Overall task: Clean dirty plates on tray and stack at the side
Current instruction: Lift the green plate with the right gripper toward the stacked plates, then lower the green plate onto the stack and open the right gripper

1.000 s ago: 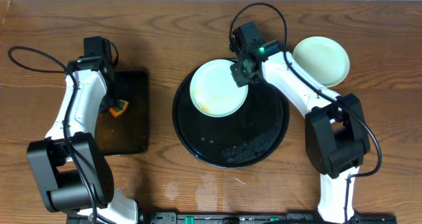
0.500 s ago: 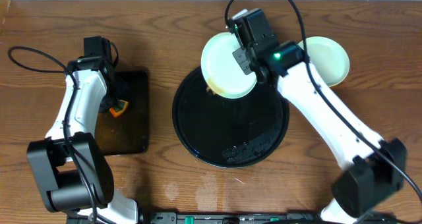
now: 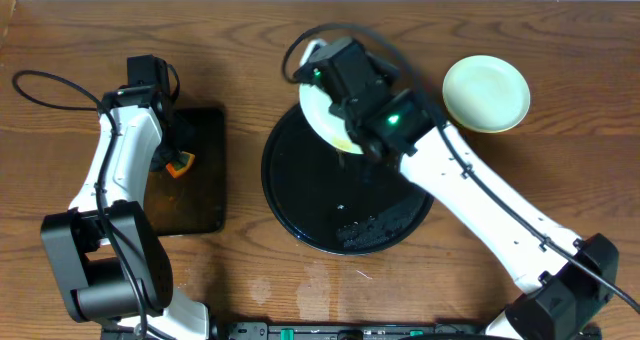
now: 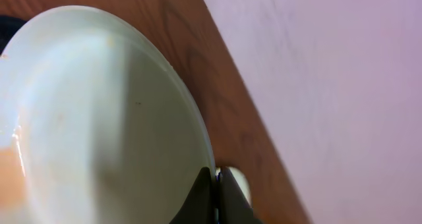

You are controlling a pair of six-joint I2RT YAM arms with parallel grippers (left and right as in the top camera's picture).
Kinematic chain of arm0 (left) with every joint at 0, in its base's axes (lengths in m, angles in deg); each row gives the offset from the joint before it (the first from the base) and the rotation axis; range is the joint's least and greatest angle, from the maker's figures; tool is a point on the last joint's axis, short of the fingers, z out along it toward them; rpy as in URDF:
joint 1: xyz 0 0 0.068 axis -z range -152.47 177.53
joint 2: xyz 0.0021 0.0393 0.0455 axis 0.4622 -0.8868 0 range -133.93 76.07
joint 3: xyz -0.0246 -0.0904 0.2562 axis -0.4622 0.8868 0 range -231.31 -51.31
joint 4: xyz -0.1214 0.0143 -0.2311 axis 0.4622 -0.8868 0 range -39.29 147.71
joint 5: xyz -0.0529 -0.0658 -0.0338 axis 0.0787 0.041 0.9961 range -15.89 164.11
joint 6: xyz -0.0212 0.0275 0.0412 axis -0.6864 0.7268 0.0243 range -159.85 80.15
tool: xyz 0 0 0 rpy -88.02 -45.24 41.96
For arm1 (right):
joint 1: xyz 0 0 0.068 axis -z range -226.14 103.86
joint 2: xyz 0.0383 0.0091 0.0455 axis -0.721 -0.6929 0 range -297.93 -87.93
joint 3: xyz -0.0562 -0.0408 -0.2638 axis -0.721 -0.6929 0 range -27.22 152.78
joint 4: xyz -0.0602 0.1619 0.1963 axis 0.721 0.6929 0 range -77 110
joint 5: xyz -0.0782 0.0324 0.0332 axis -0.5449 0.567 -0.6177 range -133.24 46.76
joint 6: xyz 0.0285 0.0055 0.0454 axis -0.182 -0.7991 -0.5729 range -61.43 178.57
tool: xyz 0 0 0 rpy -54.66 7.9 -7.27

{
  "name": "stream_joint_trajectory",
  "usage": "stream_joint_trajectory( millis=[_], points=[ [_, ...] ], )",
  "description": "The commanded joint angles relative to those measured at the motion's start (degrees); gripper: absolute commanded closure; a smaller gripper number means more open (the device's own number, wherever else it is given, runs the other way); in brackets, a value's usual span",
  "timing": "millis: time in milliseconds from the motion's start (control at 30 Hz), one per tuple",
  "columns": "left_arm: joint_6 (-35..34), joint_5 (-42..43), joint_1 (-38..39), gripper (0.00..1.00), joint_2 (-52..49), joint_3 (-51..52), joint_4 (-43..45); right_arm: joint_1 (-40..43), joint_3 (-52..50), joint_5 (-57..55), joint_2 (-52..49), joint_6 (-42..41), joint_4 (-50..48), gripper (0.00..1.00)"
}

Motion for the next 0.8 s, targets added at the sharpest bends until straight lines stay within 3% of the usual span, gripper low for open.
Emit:
stream_joint_trajectory(
  millis=[0, 233, 367, 567, 767],
  points=[
    [0.79, -0.26, -0.22, 0.92, -0.74, 0.50, -0.15, -1.31, 1.09, -4.24, 0.00, 7.48, -1.01, 0.99],
    [0.76, -0.24, -0.22, 0.91, -0.74, 0.50, -0.13, -2.16, 1.09, -7.48, 0.00, 9.66, -1.73, 0.99],
    [0.76, -0.24, -0.22, 0.91, -0.74, 0.50, -0.13, -1.73, 1.09, -7.26, 0.00, 6.73, -2.36, 0.99],
    [0.79, -0.24, -0.22, 0.92, -0.74, 0.50, -0.15, 3.45, 1.09, -3.32, 0.00, -7.85, -3.08, 0.99],
    [0.79, -0.24, -0.22, 0.91, -0.74, 0.50, -0.15, 14.51, 1.11, 8.68, 0.02, -25.68, -0.61, 0.99]
  ],
)
